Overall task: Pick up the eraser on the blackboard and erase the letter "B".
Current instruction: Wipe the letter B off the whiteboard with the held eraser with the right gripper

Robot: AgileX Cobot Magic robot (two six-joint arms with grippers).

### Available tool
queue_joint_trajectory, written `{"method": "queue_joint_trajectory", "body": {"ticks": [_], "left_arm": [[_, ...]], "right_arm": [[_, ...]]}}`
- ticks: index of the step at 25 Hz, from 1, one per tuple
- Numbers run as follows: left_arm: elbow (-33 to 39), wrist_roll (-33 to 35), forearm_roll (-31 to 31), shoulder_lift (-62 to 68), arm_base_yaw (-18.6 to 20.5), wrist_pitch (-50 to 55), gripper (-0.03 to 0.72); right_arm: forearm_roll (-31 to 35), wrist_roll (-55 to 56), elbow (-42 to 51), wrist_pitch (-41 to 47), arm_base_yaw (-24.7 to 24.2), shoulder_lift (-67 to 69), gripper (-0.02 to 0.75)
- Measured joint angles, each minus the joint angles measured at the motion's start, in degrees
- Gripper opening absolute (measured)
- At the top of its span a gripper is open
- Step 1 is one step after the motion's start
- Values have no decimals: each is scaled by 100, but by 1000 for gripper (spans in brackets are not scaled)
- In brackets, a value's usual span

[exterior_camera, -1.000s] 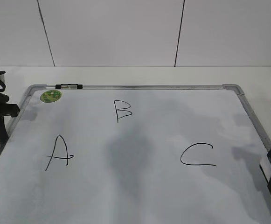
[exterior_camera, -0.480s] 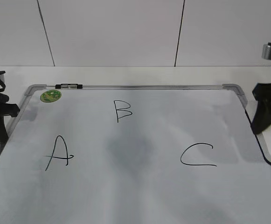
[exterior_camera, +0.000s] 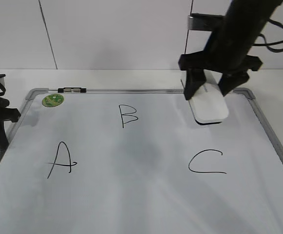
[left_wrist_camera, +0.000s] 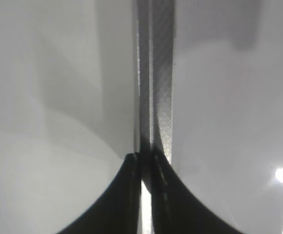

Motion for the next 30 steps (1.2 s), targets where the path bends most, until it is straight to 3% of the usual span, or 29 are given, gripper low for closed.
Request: {"method": "queue_joint_trajectory", "body": {"ticks": [10, 30], "left_arm": [[-36, 0, 0, 60, 0, 65, 20], [-61, 0, -10, 86, 9, 144, 22]], "right_arm": [[0, 17, -2005, 22, 558, 1649, 538], [-84, 30, -3715, 49, 742, 3384, 538]]}}
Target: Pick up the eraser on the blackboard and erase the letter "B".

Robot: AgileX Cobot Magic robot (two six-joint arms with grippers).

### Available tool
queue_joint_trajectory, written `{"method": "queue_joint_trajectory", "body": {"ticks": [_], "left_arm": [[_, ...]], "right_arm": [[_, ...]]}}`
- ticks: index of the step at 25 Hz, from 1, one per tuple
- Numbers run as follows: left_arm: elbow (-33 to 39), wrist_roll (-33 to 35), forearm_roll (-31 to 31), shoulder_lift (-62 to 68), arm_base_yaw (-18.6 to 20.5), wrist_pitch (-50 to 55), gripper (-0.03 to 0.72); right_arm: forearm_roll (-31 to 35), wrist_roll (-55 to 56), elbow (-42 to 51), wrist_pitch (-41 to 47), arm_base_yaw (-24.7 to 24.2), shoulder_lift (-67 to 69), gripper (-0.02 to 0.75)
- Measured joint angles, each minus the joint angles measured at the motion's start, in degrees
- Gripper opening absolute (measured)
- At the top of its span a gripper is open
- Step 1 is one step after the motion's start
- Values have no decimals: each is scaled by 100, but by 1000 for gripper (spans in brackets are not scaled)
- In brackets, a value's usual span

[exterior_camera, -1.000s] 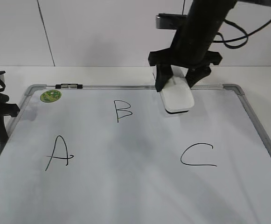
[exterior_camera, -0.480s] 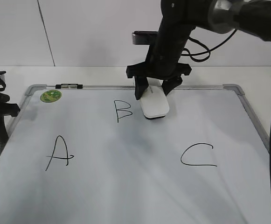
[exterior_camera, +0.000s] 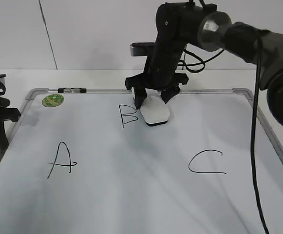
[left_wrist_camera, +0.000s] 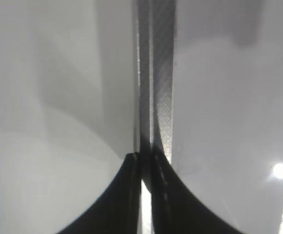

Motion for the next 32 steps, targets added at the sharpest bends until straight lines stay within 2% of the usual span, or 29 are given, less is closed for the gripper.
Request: {"method": "queue_joint_trajectory", "body": {"ticks": [8, 15, 19, 26, 29, 32], "left_arm": [[0, 0, 19, 0, 4, 23, 22], [0, 0, 19, 0, 4, 51, 22], [0, 0, 32, 0, 4, 85, 22], [0, 0, 32, 0, 4, 73, 23], [0, 0, 12, 0, 4, 67, 23], [0, 0, 12, 0, 4, 67, 23]], "right_arm": [[-309, 0, -142, 35, 376, 140, 538], [-186, -80, -154, -125, 1304, 194, 538], [-189, -178, -154, -134, 1573, 199, 538], [-40, -9, -154, -134, 1305, 199, 538], [199, 84, -163, -148, 952, 199, 538], [172, 132, -163, -187, 513, 199, 538]]}}
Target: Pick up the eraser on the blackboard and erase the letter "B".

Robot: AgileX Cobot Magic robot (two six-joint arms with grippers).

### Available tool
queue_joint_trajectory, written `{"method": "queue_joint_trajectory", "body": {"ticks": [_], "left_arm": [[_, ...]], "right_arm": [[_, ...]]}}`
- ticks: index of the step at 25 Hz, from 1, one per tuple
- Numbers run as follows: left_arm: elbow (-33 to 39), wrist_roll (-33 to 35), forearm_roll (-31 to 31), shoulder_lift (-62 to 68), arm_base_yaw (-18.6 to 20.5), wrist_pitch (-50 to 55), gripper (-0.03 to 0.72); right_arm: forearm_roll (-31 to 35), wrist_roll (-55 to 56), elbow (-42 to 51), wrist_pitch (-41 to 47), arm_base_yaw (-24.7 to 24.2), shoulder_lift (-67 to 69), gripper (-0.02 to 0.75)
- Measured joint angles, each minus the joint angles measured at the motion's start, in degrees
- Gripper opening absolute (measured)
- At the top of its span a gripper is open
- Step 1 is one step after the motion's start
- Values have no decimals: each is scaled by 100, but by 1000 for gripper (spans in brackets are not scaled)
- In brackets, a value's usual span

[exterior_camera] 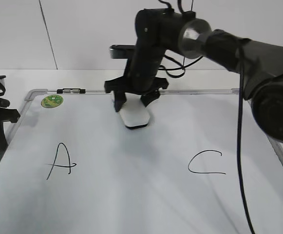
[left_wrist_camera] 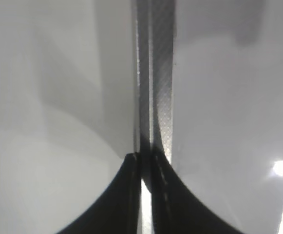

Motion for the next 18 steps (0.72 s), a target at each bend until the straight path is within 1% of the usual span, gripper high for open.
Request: {"method": "queue_joint_trajectory", "body": {"ticks": [1, 4, 9, 12, 14, 16, 18], "left_arm": [[0, 0, 0, 0, 0, 0, 23], [0, 0, 0, 0, 0, 0, 23], [0, 0, 0, 0, 0, 0, 24], [0, 0, 0, 0, 0, 0, 24], [0, 0, 0, 0, 0, 11, 24], [0, 0, 22, 0, 0, 34, 24], [0, 0, 22, 0, 0, 33, 24]], "right_arm": [[-74, 55, 0, -10, -190, 0, 538], [-140, 88, 0, -10, -529, 0, 538], [-64, 78, -2, 25, -570, 0, 538], [-75, 78, -12, 25, -426, 0, 538], [-308, 69, -12, 13, -272, 0, 538], [-553, 8, -12, 3, -40, 0, 538], [-595, -28, -12, 3, 238, 0, 538]]}}
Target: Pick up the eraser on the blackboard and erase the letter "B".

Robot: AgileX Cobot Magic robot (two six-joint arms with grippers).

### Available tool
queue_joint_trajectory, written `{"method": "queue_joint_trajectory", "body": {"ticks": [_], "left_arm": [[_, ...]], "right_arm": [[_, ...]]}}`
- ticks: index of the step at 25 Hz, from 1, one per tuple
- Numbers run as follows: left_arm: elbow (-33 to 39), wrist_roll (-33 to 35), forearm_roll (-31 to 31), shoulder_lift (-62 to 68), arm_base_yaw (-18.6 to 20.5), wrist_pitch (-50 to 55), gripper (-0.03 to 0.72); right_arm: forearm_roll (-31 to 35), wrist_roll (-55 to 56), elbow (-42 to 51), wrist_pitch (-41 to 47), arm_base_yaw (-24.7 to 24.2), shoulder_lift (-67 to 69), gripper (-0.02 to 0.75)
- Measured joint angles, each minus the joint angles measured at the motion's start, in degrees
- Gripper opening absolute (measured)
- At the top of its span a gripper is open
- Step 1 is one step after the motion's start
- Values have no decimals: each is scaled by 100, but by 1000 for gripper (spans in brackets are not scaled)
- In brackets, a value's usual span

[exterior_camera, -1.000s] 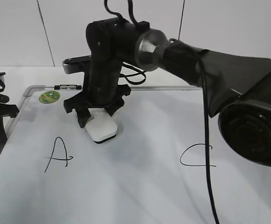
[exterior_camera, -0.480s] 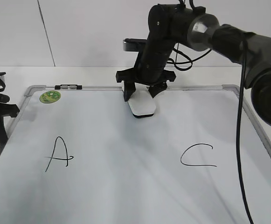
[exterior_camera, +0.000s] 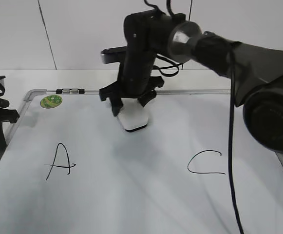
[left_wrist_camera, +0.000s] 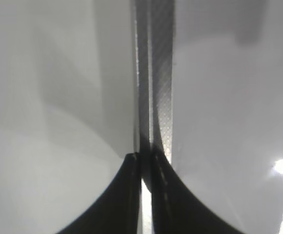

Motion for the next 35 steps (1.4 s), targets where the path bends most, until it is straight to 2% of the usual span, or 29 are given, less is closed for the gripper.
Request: {"method": "queue_joint_trajectory", "body": {"ticks": [5, 13, 19, 26, 31, 35], "left_arm": [[0, 0, 0, 0, 0, 24, 24], [0, 0, 8, 0, 0, 43, 24], [0, 0, 8, 0, 0, 43, 24], [0, 0, 8, 0, 0, 43, 24], [0, 0, 8, 0, 0, 43, 24], [0, 0, 8, 0, 0, 48, 24]], "right_arm": [[0, -88, 0, -8, 423, 13, 538], [139, -124, 61, -46, 378, -94, 538], [383, -124, 196, 237, 400, -523, 537], [226, -124, 196, 249, 400, -1229, 537], [313, -100, 473, 284, 259, -1531, 537], [380, -63, 1066, 284, -118, -1905, 537]]}}
